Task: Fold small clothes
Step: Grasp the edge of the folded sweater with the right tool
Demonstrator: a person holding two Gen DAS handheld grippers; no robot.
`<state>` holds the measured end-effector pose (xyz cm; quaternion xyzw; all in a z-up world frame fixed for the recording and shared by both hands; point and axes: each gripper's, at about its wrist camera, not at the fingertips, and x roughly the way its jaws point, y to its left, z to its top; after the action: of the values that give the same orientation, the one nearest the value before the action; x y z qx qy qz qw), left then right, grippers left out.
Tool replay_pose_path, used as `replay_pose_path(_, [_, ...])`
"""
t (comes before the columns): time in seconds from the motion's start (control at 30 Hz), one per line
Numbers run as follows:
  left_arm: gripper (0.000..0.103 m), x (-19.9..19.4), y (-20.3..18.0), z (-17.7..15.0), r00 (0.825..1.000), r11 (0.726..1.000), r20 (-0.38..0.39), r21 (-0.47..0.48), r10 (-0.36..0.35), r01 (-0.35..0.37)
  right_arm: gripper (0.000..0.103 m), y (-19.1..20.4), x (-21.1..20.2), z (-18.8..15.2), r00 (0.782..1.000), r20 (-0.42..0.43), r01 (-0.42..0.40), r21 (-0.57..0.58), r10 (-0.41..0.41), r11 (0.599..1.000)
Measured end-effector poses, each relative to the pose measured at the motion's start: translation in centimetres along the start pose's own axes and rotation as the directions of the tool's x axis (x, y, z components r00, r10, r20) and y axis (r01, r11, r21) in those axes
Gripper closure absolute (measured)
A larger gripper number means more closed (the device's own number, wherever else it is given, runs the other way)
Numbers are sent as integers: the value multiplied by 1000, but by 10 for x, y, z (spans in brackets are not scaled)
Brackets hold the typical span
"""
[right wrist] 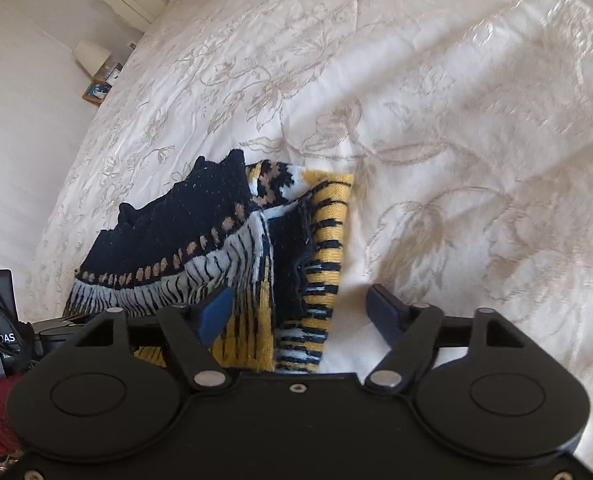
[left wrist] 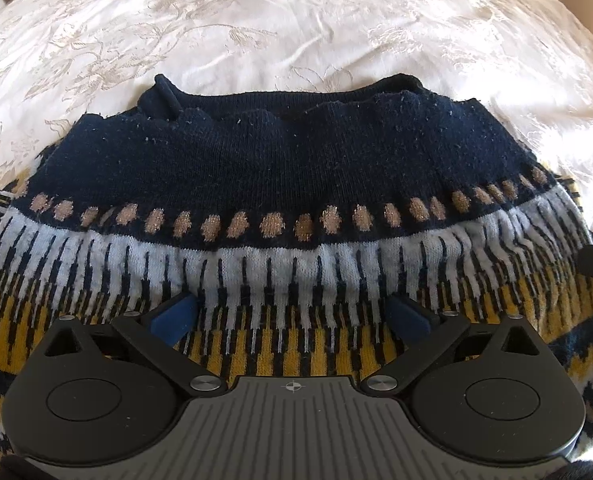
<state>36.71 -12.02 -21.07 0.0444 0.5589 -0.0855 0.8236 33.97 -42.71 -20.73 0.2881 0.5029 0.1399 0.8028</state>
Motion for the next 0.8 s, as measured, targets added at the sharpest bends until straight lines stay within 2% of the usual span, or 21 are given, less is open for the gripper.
replay_pose_path(0.07, [1,1,1,1,1000,1000,2,2,-3,3,20,0,7,1,1000,-9,-10,4,10,1000])
replay_pose_path(0.23, [1,3,4,2,1000,1000,12,3,-2,2,0,3,21,6,998,-35,-45,2,45,999])
replay_pose_path(0.37, [1,1,2,0,1000,1000,14,9,-6,6,0,7,32,7,998,-51,-33,6,33,999])
replay_pose_path(0.47, [2,-3,4,1,1000,1000,12,8,-14,14,0,4,34,11,993,-75,-89,29,91,996])
replay_pose_path(0.5, [3,-5,5,2,1000,1000,14,5,-14,14,6,1,33,13,987,-87,-128,53,133,990])
replay_pose_path(0.53, [12,-9,7,3,1000,1000,21,0,-11,11,23,-1,32,13,978,-100,-175,75,182,982])
replay_pose_path(0.57, [20,-13,8,4,999,1000,35,-4,-2,2,30,-2,32,14,972,-112,-199,87,208,976])
replay_pose_path(0.6, [24,-18,10,5,999,1000,50,-11,2,-1,37,-1,31,14,971,-121,-196,84,205,977])
replay_pose_path(0.67, [35,-26,15,9,997,1000,78,-31,5,-3,40,1,30,11,969,-125,-204,65,211,977])
replay_pose_path(0.7, [35,-29,19,12,996,999,89,-42,11,-7,47,2,30,10,967,-129,-212,69,220,975])
replay_pose_path(0.73, [35,-31,23,16,995,998,99,-53,23,-18,61,2,31,9,965,-134,-217,78,226,973])
replay_pose_path(0.77, [35,-32,26,21,994,998,106,-60,33,-27,67,3,32,8,964,-137,-217,83,227,973])
replay_pose_path(0.8, [35,-31,30,28,993,997,110,-66,42,-35,67,4,32,7,965,-135,-214,83,224,973])
